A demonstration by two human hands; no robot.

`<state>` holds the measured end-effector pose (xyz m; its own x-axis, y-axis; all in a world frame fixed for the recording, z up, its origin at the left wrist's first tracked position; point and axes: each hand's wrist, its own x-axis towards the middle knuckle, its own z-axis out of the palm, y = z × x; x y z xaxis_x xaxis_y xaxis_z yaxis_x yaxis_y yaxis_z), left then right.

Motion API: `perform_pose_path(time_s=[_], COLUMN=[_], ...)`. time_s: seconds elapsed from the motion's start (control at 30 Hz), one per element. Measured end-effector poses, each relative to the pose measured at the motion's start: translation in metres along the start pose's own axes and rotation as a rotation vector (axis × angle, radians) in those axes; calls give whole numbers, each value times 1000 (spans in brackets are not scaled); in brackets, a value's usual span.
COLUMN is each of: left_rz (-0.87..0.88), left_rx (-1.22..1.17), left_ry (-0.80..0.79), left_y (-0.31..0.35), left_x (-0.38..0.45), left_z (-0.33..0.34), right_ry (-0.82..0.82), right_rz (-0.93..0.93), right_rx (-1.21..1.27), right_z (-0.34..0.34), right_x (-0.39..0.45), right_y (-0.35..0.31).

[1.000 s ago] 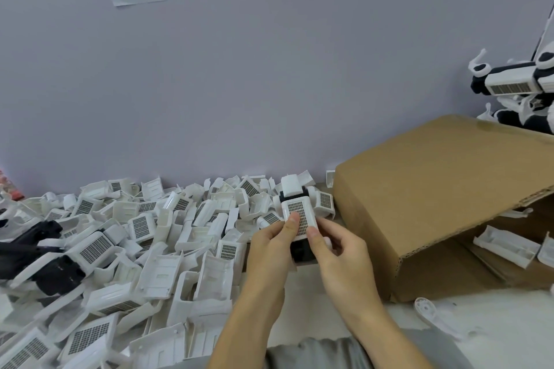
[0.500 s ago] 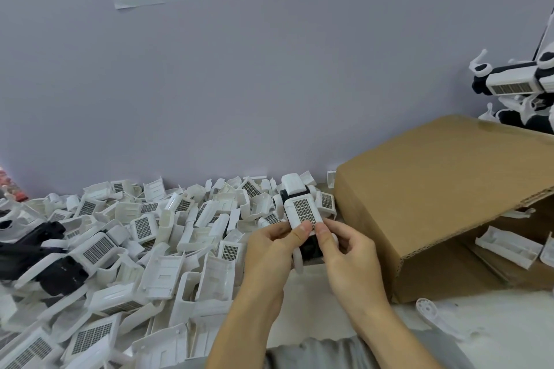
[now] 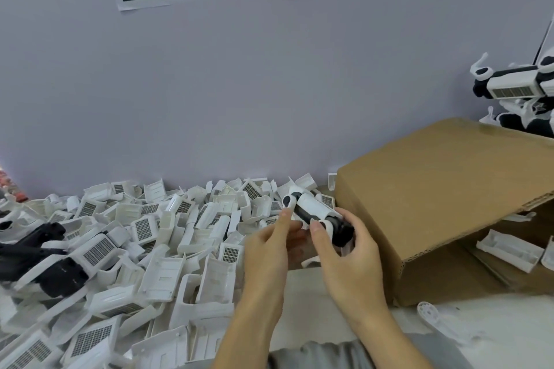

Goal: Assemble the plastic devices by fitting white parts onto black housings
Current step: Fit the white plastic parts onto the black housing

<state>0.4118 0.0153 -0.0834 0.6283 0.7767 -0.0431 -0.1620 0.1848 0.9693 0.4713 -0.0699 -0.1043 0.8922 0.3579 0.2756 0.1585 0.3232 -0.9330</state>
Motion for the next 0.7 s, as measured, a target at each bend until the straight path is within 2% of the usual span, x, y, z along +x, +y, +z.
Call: perform_pose_path(time_s=[0.1, 0.17, 0.23, 0.33, 0.43, 0.57, 0.7], left_rz=[157, 207, 207, 177, 129, 110, 171], left_rx=[87, 89, 51, -21, -30, -21, 50], left_ry=[229, 291, 261, 131, 77, 84, 21], left_y=[-2, -2, -4, -5, -4, -1, 1], left_x=[5, 7, 8, 8, 9, 9, 5], left_z=[-5, -6, -5, -5, -9, -9, -2], right_ry=[58, 74, 70, 11, -81, -344, -488], right_rz=[15, 33, 59, 98, 124, 203, 219], right_rx=[51, 67, 95, 40, -177, -583, -910], right_z=[-1, -2, -2, -2, -6, -17, -25], right_x=[0, -1, -3, -4, -2, 3, 5], right_y=[-2, -4, -6, -11, -17, -47, -74])
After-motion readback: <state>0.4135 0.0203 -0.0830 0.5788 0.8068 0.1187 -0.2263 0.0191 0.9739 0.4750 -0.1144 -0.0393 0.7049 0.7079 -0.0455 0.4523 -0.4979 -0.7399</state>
